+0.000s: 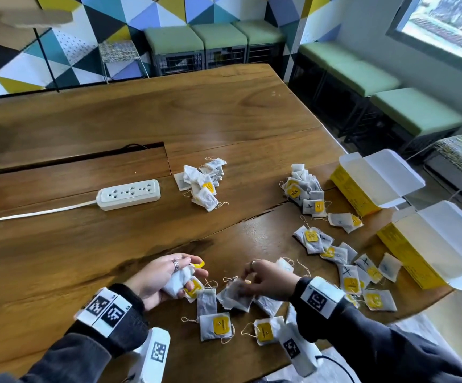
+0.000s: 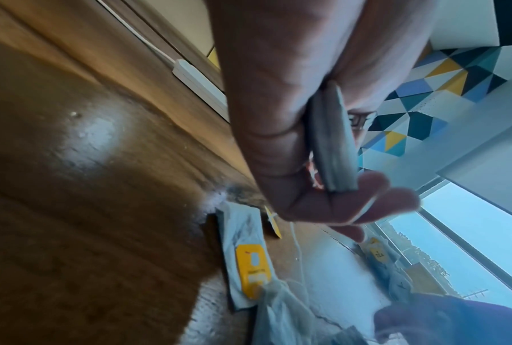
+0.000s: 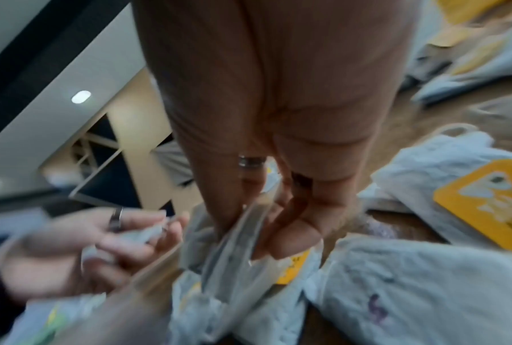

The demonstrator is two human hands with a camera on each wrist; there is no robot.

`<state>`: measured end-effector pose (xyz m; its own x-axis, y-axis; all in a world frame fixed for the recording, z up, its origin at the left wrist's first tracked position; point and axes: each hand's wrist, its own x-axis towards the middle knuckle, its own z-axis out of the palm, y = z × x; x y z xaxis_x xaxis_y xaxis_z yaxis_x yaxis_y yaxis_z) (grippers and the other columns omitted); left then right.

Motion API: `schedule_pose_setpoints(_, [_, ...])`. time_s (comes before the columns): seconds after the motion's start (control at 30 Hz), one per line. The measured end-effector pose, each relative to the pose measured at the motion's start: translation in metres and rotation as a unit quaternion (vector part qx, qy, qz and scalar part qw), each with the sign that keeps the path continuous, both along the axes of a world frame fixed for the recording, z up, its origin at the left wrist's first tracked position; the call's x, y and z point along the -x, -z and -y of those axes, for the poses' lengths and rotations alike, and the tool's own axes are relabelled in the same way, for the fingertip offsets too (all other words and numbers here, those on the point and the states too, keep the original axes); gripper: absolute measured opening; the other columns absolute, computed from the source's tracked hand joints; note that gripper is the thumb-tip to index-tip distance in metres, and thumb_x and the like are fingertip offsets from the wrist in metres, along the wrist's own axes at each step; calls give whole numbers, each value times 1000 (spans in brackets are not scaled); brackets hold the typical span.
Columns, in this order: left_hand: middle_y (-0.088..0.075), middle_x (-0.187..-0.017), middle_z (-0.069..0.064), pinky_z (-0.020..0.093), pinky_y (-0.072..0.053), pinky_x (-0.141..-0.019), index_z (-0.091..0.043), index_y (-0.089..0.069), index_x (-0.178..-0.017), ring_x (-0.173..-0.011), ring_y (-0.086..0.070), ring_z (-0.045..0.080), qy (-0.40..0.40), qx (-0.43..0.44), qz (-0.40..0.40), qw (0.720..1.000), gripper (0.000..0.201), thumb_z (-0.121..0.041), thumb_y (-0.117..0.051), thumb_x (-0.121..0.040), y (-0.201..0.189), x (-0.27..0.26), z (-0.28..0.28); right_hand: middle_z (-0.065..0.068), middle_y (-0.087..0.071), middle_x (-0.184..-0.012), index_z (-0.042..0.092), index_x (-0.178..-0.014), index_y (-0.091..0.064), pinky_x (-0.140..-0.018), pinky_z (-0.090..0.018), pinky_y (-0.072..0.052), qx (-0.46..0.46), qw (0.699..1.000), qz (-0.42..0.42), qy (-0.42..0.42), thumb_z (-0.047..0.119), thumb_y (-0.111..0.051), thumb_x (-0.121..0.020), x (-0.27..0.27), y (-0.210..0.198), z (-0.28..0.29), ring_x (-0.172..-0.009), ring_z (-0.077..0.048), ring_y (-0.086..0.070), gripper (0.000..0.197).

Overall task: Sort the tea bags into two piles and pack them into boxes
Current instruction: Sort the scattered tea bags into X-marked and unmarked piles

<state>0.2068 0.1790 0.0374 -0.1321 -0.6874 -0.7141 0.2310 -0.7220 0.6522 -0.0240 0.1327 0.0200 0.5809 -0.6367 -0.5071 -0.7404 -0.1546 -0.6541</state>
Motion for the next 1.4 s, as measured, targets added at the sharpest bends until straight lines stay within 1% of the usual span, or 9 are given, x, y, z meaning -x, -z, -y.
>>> schedule_pose_setpoints(0.13, [-67, -88, 16, 22, -43, -42, 4, -56, -109, -51, -57, 18, -11, 1, -29, 1000, 30, -15, -36, -98, 4, -7, 0, -1, -54, -101, 8, -110, -63, -89, -25, -40, 94, 988, -89, -79, 21, -61, -86, -23, 5, -1, -107, -20, -51, 27])
schedule_pose_setpoints(0.37, [-63, -73, 11, 21, -45, -42, -6, -60, -100, -48, -54, 14, 13, -28, 17, 999, 25, -21, -40, -98, 5, -16, -6, -3, -61, -101, 12, -101, -64, -101, -22, -29, 157, 984, -68, -55, 20, -58, -86, -14, 7, -4, -104, -17, -54, 18])
schedule_pose_setpoints(0.53, [-47, -62, 0, 14, -30, -37, -10, -59, -94, -45, -37, 5, 67, 35, 87, 993, 21, -30, -51, -93, 5, -13, -8, 5, -57, -75, 9, -87, -57, -66, -18, -45, 66, 987, 85, 119, 21, -66, -85, -3, -2, -10, -67, -6, -53, 15])
schedule_pose_setpoints(0.67, [-51, -67, -2, 13, -35, -40, -8, -59, -102, -46, -46, 2, 106, 130, 84, 982, 20, -12, -65, -83, 1, 15, -7, -7, -52, -72, 6, -85, -52, -61, -25, -45, -47, 950, 223, 213, 7, -64, -86, -16, -4, -14, -66, -15, -53, 12])
schedule_pose_setpoints(0.8, [-64, -80, 5, 19, -49, -66, -4, -62, -92, -73, -59, 11, 84, 190, 116, 971, 24, -12, -74, -73, 1, 31, 1, -17, -53, -75, 15, -75, -49, -64, -37, -48, -88, 914, 291, 268, 7, -64, -84, -33, 2, -18, -70, -25, -54, 20])
schedule_pose_setpoints(1.0, [-55, -47, -12, 6, -32, -40, -5, -58, -84, -38, -44, -5, 43, 186, 95, 977, 7, -5, -64, -82, 3, 33, 6, -12, -65, -78, 5, -89, -62, -61, -26, -53, -317, 772, 390, 389, 23, -48, -95, -30, 3, -16, -68, -20, -63, 24])
schedule_pose_setpoints(1.13, [-46, -52, -8, 14, -26, -38, -16, -58, -75, -43, -33, 3, 4, 142, 41, 989, 16, -24, -70, -69, 7, 24, 5, -11, -65, -75, 4, -87, -58, -53, -20, -53, -284, 798, 355, 396, -4, -56, -87, -28, 10, -15, -60, -14, -64, 7])
schedule_pose_setpoints(1.3, [-56, -63, -1, 15, -30, -34, -20, -61, -75, -47, -42, 5, -160, 88, -59, 981, 24, -10, -78, -62, 10, 0, 3, -8, -60, -77, 9, -93, -54, -54, -26, -54, -185, 829, 295, 438, -6, -63, -82, -9, 16, -8, -64, -16, -60, 20])
schedule_pose_setpoints(1.4, [-61, -77, 9, 17, -31, -34, -15, -51, -80, -58, -50, 13, -214, 54, -106, 970, 7, -9, -52, -76, 5, -10, 2, -7, -61, -76, 8, -101, -54, -52, -25, -54, -181, 833, 285, 439, -6, -62, -83, 2, 19, -5, -60, -12, -62, 23])
